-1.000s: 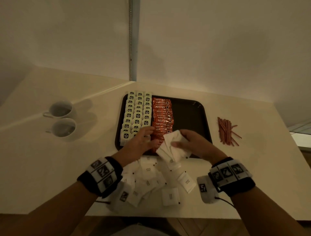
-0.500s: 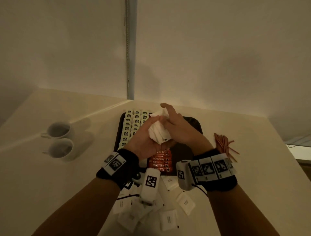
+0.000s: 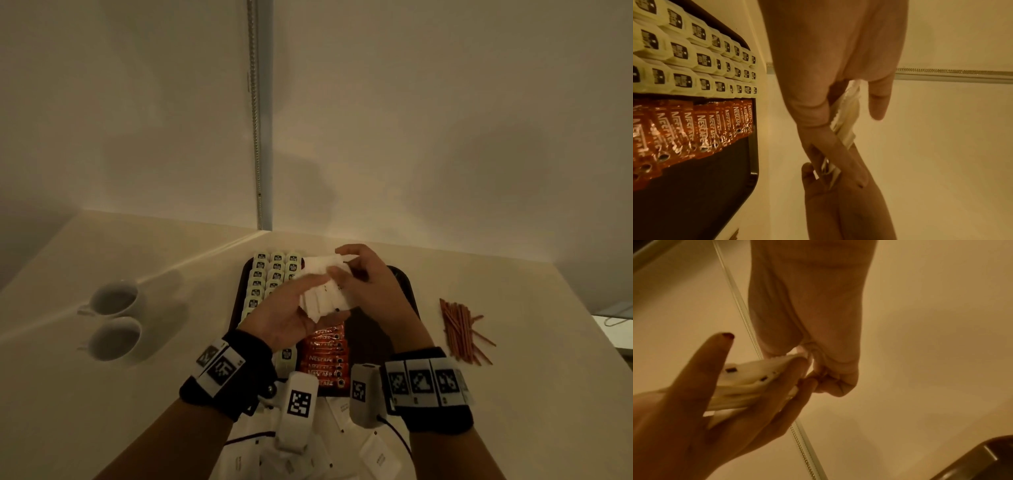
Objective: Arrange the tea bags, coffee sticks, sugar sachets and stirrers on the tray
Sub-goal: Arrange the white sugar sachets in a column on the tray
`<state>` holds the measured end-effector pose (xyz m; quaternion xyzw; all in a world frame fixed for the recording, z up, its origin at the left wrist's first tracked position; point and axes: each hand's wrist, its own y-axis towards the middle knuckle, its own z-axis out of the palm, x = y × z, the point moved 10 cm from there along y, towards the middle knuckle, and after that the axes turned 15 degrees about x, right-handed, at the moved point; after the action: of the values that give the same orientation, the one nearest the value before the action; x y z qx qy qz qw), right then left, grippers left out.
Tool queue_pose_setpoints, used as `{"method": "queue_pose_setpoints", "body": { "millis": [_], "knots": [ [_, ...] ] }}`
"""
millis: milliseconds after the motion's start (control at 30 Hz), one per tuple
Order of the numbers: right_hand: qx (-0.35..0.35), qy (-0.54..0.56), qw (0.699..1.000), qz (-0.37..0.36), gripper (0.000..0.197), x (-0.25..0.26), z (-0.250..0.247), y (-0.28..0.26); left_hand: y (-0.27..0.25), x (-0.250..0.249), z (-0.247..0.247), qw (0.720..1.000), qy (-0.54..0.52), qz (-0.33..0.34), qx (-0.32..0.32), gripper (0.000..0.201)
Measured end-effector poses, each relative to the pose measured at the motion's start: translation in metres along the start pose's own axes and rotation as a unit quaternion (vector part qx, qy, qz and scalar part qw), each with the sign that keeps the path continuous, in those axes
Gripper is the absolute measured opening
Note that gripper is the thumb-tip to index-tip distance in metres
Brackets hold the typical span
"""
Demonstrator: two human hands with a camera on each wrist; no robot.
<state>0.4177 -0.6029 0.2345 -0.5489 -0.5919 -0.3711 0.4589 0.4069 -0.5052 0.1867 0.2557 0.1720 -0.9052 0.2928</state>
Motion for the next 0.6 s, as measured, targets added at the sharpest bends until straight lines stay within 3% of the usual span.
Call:
{"method": "queue_pose_setpoints", "body": {
  "millis": [100,233,300,400,533,600],
  "knots": [
    [-0.012,0.019,1.0,-0.006,0.013,-0.001,-0.005,0.001,0.002,-0.003,-0.011,0.998,0.041,0.017,-0.051,0.015],
    [0.01,0.113,0.993,0.035,0.029,-0.015,-0.007,0.0,0.003,-0.007,-0.019,0.994,0.041,0.032,-0.096,0.02],
    [0.035,0.111,0.992,0.038,0.021,-0.017,-0.006,0.0,0.002,-0.01,-0.023,0.992,0.045,0.044,-0.108,0.019],
    [0.078,0.049,0.995,0.04,0.028,-0.018,-0.002,-0.003,0.002,-0.016,-0.023,0.992,0.058,0.059,-0.099,0.025],
    [0.049,0.112,0.992,0.026,0.027,-0.016,-0.007,-0.005,0.002,-0.017,-0.022,0.992,0.093,0.052,-0.069,0.038],
    [0.047,0.125,0.991,0.02,0.029,-0.014,-0.008,-0.005,0.003,-0.017,-0.022,0.992,0.099,0.051,-0.062,0.033]
  ]
}}
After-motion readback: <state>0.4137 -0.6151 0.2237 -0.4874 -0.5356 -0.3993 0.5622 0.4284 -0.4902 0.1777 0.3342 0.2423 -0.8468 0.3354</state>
